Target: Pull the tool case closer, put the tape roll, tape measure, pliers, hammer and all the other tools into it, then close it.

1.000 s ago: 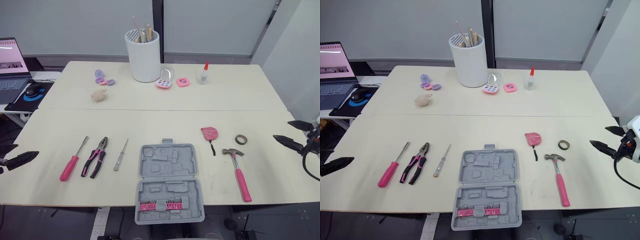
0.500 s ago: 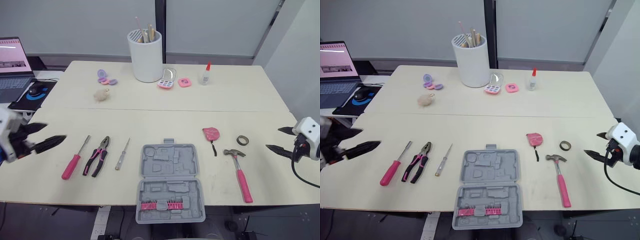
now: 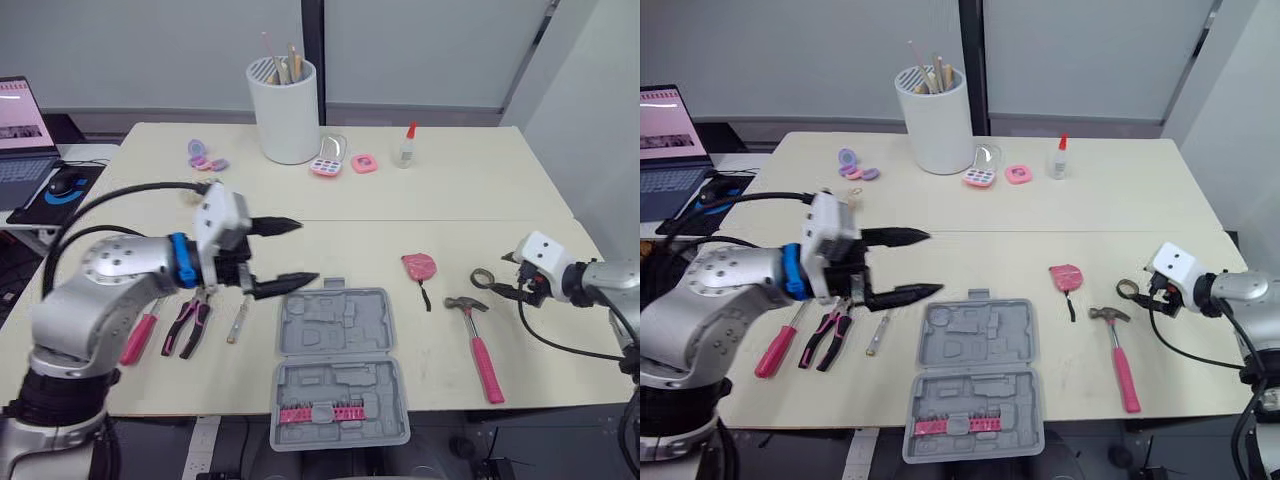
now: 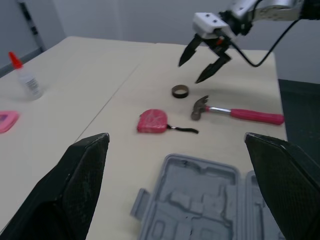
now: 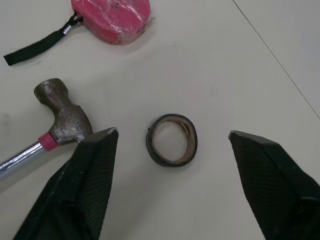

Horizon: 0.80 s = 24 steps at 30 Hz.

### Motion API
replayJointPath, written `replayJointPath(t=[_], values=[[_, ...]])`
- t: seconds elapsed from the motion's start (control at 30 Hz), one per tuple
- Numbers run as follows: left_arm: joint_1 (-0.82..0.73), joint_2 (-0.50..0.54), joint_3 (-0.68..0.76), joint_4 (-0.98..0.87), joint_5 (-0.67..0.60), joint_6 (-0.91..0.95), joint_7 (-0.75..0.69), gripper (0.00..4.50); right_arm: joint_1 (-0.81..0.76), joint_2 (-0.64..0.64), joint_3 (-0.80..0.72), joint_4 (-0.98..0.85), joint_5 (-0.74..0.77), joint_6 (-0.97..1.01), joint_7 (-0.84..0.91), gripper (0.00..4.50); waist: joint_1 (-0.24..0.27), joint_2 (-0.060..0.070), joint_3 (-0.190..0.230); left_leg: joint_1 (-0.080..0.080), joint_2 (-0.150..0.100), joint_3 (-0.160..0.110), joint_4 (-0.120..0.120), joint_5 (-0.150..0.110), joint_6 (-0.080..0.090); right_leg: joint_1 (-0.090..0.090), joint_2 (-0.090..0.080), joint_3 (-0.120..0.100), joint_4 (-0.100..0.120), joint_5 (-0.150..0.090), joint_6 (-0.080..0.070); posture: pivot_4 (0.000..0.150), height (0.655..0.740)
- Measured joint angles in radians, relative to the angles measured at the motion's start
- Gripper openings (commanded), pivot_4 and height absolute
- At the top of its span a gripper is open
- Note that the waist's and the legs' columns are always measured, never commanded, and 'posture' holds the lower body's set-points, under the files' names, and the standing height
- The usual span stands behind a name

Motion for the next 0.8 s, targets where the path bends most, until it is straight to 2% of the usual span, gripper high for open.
replayJointPath(t=[0.03, 0.2, 0.33, 0.8], values=[[0.001, -0.007, -0.015, -0.018, -0.004, 0.002, 0.004, 4.5, -0.002, 0.006, 0.007, 0.01, -0.01, -0.004, -0.007, 2.53, 0.0, 0.0, 0.0, 0.0, 0.0, 0.0, 0.0, 0.0, 0.0, 0.0, 0.0, 0.0, 0.0, 0.0, 0.0, 0.15, 0.74], [0.007, -0.029, -0.071, -0.055, -0.001, 0.001, 0.017, 4.5, -0.003, 0.045, 0.02, 0.058, -0.033, -0.005, -0.041, 2.53, 0.001, 0.0, 0.0, 0.0, 0.0, 0.0, 0.001, 0.0, 0.0, 0.001, 0.0, 0.0, 0.0, 0.0, 0.0, 0.15, 0.74], [0.009, -0.057, -0.108, -0.071, 0.003, -0.003, 0.033, 4.5, -0.011, 0.076, 0.02, 0.096, -0.033, -0.004, -0.065, 1.76, 0.001, 0.0, 0.0, 0.0, 0.0, -0.001, 0.001, 0.0, 0.0, 0.001, 0.0, 0.0, 0.0, 0.0, 0.0, 0.15, 0.74], [0.0, -0.1, -0.158, -0.077, 0.023, -0.027, 0.045, 4.5, -0.074, 0.131, 0.021, 0.228, -0.049, 0.007, -0.155, 1.76, 0.001, 0.0, 0.0, 0.001, 0.0, -0.001, 0.001, 0.0, 0.0, 0.002, 0.001, 0.0, 0.0, 0.0, 0.0, 0.15, 0.74]])
